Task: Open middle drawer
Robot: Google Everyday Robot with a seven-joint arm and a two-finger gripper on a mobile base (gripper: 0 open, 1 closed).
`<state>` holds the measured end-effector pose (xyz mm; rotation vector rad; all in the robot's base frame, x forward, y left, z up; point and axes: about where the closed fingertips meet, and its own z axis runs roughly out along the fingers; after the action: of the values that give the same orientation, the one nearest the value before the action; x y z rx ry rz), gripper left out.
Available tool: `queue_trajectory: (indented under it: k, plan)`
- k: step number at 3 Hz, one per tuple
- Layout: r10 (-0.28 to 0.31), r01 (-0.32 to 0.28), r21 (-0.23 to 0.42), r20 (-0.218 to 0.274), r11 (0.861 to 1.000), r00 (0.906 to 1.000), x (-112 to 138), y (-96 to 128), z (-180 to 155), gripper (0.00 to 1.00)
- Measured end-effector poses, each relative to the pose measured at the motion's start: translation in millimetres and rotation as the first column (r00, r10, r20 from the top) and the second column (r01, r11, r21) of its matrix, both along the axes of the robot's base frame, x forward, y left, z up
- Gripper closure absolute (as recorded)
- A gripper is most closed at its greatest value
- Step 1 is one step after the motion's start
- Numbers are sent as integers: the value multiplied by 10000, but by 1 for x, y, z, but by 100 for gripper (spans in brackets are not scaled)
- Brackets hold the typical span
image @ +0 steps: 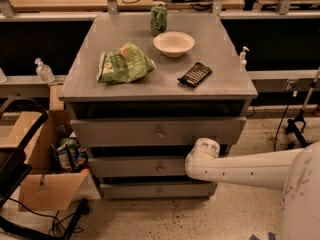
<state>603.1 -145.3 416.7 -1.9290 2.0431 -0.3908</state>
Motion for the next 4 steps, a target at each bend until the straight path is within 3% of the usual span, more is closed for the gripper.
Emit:
queue_trajectory:
  k: [1,2,3,4]
  plan:
    - [-13,11,130,165,9999,9999,-4,2,9,95]
    - [-13,11,130,165,9999,9999,-4,2,9,100]
    - [-232,226,447,140,9987,9996,-25,2,6,100]
    - [-264,256,505,145,9984,9995,-28,2,8,100]
